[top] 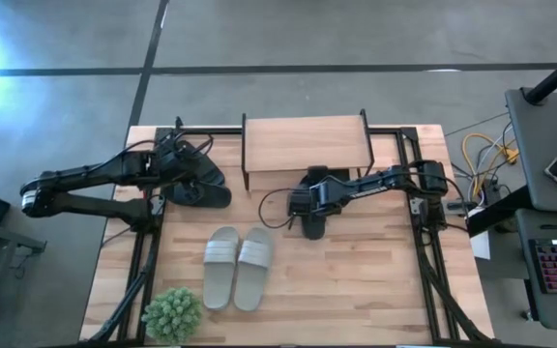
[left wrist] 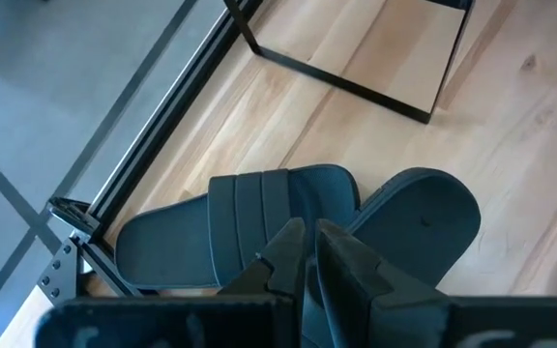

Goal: Pick and place slides into the shelf
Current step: Put the black slide under the shelf

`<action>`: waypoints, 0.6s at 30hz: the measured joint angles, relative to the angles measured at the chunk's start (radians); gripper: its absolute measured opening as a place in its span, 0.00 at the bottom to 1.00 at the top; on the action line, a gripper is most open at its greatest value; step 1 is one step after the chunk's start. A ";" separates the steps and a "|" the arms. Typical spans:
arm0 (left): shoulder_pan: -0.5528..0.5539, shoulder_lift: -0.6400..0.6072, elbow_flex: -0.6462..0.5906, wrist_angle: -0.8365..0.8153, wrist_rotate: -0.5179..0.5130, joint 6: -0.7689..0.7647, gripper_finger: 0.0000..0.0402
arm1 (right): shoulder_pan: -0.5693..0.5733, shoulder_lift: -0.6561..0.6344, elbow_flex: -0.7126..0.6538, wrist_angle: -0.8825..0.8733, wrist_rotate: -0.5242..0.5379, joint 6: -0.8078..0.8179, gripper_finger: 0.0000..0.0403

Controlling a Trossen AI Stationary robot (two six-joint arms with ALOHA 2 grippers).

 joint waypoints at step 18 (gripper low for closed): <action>0.000 0.017 0.012 0.044 0.000 0.010 0.04 | 0.037 -0.133 0.028 -0.198 -0.165 0.210 0.43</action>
